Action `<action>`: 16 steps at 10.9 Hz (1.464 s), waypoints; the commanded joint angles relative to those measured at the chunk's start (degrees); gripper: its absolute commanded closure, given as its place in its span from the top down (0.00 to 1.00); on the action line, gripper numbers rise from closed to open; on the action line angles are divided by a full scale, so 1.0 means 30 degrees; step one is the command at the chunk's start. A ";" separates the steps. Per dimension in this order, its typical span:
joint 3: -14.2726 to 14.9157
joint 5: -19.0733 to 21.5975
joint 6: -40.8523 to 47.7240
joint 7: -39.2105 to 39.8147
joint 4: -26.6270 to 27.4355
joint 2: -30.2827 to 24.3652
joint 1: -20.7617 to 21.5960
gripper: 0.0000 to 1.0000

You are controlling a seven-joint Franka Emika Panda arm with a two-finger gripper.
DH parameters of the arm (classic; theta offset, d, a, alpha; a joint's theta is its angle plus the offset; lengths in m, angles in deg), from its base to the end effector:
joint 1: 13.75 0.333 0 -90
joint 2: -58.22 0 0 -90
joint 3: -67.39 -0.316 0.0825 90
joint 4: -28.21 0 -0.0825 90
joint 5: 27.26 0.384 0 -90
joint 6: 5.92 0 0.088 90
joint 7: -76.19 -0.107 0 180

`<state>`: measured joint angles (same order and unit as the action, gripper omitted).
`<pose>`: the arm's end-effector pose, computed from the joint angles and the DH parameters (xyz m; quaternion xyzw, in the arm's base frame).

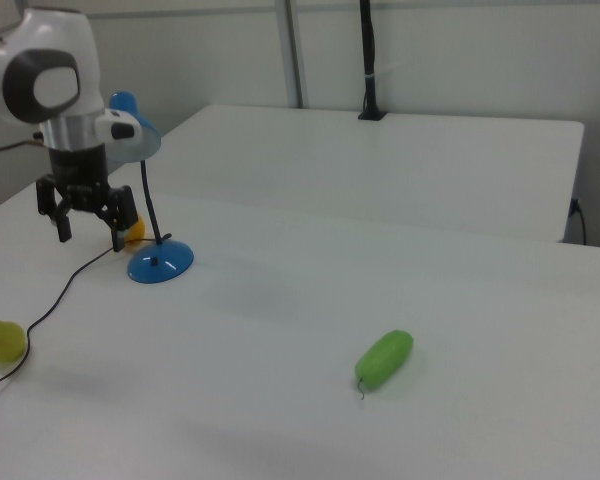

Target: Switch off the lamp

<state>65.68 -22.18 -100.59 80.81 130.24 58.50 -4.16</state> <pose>0.5375 0.1164 0.5300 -0.9881 -0.1316 0.0690 0.0400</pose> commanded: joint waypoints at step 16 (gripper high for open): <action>0.2242 -0.0552 -0.1493 -0.1863 -0.2809 -0.0062 -0.0592 1.00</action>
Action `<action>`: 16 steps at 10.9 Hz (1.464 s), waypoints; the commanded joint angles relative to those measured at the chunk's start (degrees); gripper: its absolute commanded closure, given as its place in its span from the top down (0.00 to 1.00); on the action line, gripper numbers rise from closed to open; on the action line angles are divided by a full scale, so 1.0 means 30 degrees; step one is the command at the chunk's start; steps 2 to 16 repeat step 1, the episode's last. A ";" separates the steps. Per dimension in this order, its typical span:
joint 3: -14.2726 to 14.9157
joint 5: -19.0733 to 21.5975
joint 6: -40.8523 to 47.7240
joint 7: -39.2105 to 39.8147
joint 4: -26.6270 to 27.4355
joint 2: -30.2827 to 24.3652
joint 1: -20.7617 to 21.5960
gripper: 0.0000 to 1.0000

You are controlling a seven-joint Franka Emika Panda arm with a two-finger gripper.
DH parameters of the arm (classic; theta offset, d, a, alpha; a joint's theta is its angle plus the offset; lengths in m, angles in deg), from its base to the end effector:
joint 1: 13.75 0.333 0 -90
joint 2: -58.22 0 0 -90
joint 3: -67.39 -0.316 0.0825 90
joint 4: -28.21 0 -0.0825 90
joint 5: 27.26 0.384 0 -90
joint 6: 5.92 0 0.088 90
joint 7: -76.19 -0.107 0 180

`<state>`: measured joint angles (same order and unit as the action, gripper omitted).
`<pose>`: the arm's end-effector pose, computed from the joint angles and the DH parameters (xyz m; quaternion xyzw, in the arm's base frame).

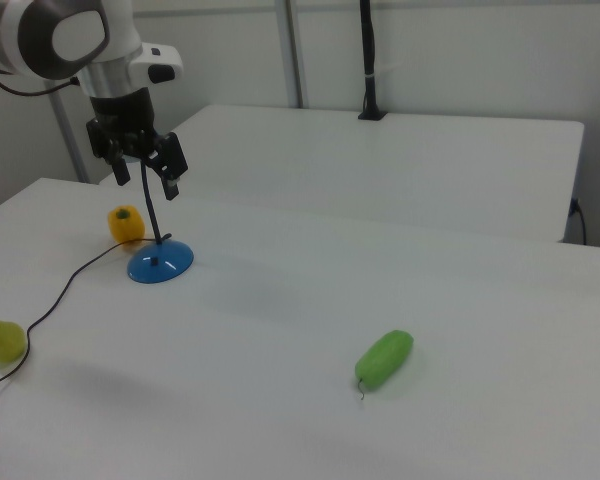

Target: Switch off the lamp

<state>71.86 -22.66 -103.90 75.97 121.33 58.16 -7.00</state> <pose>0.5661 0.0300 0.6122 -0.9982 -0.0141 -0.0420 0.0409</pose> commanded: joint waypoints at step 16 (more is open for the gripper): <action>0.0182 -0.0390 -0.0387 -0.0307 0.0161 0.0048 0.0387 1.00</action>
